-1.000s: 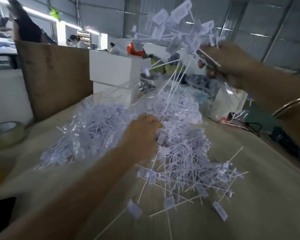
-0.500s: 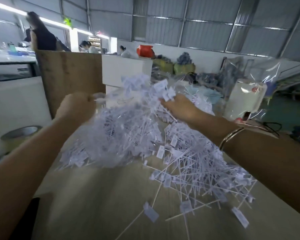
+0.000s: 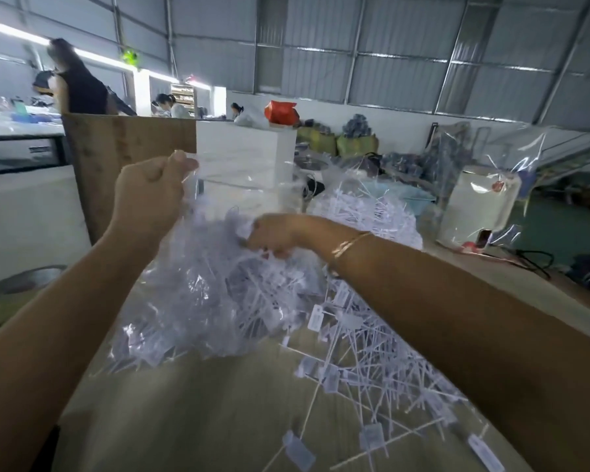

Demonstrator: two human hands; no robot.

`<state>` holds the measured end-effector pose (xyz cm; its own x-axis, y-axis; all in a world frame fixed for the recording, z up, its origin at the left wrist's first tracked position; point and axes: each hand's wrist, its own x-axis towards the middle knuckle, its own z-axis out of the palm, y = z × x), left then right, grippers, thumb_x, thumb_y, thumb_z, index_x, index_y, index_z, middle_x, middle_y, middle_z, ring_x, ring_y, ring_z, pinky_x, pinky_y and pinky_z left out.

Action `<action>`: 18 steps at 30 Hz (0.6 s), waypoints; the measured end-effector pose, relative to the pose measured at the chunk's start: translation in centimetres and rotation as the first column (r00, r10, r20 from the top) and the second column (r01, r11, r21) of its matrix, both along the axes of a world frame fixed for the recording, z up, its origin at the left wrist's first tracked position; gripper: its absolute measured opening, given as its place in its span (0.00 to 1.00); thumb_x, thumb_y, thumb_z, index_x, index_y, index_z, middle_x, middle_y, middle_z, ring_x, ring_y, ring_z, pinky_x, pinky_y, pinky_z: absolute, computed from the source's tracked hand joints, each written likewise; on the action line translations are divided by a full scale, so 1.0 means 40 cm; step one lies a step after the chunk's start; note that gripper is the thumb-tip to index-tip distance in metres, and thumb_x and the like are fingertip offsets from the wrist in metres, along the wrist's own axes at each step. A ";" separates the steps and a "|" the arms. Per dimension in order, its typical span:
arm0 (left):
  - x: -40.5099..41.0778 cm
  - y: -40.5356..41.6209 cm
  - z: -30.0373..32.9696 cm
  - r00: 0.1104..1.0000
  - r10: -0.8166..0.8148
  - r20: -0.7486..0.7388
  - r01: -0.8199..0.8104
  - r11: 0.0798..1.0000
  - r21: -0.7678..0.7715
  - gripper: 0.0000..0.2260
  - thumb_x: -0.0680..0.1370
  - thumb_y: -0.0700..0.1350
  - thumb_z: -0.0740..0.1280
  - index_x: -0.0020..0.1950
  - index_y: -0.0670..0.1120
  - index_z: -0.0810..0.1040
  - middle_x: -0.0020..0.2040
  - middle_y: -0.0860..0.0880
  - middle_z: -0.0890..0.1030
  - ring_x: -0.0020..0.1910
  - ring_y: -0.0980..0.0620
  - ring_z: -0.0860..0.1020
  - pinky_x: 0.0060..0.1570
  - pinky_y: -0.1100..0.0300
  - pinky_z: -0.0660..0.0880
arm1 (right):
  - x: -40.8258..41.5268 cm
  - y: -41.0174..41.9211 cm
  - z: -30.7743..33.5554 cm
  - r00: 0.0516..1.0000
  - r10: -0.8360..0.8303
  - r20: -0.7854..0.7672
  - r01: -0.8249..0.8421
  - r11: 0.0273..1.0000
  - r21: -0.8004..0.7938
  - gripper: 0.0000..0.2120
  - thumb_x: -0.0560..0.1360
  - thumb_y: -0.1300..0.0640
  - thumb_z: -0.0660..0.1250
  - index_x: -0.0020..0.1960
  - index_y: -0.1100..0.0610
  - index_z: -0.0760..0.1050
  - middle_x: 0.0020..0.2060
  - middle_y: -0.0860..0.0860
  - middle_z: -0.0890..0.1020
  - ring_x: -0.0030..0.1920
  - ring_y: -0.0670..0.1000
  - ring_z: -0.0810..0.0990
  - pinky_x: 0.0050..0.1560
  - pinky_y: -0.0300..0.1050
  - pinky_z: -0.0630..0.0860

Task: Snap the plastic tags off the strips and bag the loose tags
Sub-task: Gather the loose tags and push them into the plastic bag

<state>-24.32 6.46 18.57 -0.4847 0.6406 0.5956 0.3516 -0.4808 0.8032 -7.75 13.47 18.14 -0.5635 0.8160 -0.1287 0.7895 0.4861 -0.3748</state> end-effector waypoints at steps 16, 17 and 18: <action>0.014 -0.056 -0.033 0.386 0.522 -0.760 -0.476 0.819 0.321 0.15 0.78 0.51 0.59 0.56 0.41 0.73 0.53 0.37 0.73 0.50 0.39 0.69 0.46 0.46 0.65 | -0.164 0.072 -0.076 0.890 0.144 0.433 -0.368 0.790 0.491 0.33 0.76 0.45 0.63 0.74 0.56 0.54 0.68 0.56 0.67 0.67 0.56 0.67 0.65 0.53 0.59; 0.042 -0.073 -0.038 0.380 0.463 -0.801 -0.340 0.875 0.344 0.14 0.77 0.52 0.58 0.52 0.43 0.75 0.50 0.40 0.75 0.48 0.42 0.70 0.47 0.47 0.67 | -0.142 0.058 -0.050 0.917 0.163 0.363 -0.328 0.828 0.455 0.31 0.76 0.47 0.63 0.73 0.58 0.57 0.68 0.57 0.67 0.68 0.57 0.65 0.65 0.51 0.57; 0.070 -0.088 -0.050 0.383 0.303 -0.873 -0.200 0.949 0.242 0.16 0.77 0.55 0.55 0.47 0.45 0.76 0.46 0.43 0.77 0.46 0.45 0.73 0.46 0.48 0.70 | -0.117 0.050 -0.026 0.944 0.168 0.284 -0.279 0.866 0.415 0.29 0.77 0.50 0.63 0.73 0.59 0.58 0.69 0.57 0.66 0.69 0.56 0.63 0.65 0.48 0.54</action>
<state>-21.50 2.95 16.58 0.2237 0.5096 0.8308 0.9551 -0.2846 -0.0826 -12.44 15.49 17.10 -0.7369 0.6726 0.0673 0.6757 0.7302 0.1013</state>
